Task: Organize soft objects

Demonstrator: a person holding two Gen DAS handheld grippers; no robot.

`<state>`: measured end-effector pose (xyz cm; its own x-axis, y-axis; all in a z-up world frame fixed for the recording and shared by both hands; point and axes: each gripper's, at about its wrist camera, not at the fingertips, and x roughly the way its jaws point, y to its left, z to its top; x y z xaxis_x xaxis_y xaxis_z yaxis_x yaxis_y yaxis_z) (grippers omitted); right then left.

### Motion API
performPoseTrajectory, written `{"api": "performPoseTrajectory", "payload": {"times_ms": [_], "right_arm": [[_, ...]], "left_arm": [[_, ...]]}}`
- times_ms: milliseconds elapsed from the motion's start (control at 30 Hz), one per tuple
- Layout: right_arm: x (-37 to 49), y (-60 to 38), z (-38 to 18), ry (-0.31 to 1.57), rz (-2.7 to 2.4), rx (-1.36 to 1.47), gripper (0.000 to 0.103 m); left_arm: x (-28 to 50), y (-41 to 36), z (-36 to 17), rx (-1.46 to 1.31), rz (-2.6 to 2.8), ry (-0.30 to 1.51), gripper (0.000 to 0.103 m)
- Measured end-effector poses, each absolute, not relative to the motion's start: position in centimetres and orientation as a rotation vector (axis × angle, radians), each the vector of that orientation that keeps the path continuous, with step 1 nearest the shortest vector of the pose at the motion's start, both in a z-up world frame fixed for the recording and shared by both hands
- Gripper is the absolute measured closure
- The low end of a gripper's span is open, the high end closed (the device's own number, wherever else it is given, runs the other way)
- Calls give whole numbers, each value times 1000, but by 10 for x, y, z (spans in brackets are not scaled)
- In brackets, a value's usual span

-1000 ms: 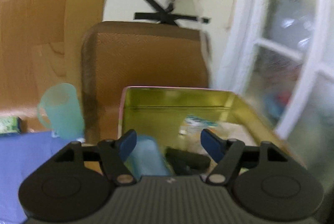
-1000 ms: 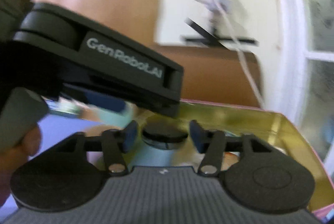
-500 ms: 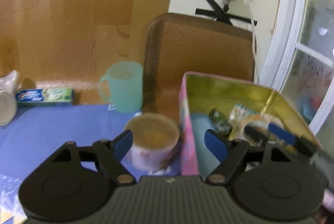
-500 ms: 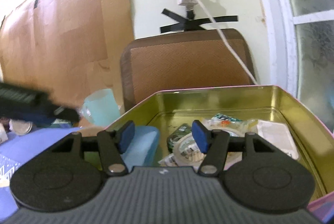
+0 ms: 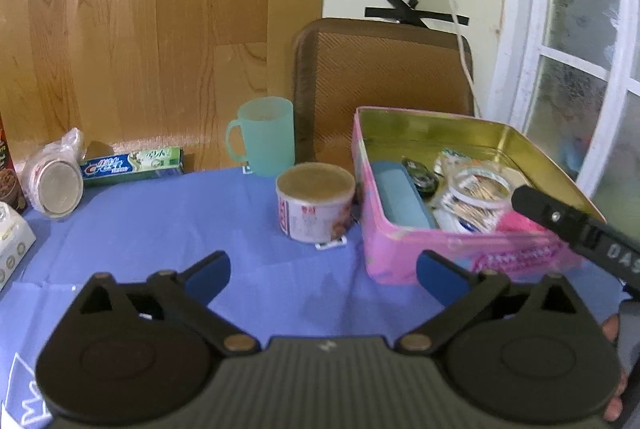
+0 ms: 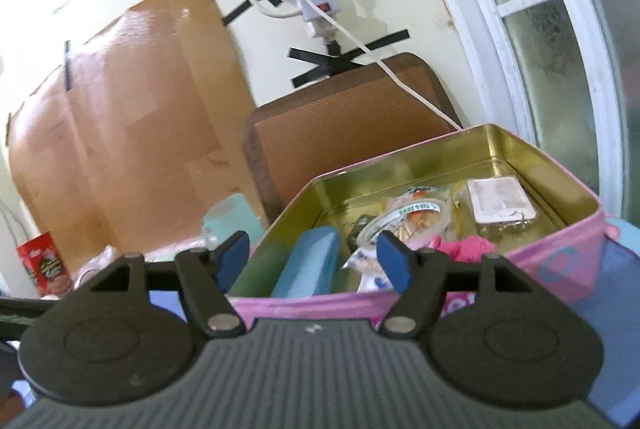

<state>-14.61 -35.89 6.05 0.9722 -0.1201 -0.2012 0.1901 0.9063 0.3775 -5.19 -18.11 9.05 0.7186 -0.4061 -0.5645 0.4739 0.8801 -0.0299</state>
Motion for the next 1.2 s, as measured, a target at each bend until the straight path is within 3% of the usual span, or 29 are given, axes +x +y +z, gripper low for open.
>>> {"api": "performPoseTrajectory", "payload": {"times_ms": [333, 1200], "right_arm": [[-173, -332, 77, 172, -149, 419, 16], [-174, -324, 75, 200, -134, 414, 15]], "left_arm": [[-73, -156, 83, 116, -483, 626, 0], [-77, -147, 79, 164, -418, 589, 0]]}}
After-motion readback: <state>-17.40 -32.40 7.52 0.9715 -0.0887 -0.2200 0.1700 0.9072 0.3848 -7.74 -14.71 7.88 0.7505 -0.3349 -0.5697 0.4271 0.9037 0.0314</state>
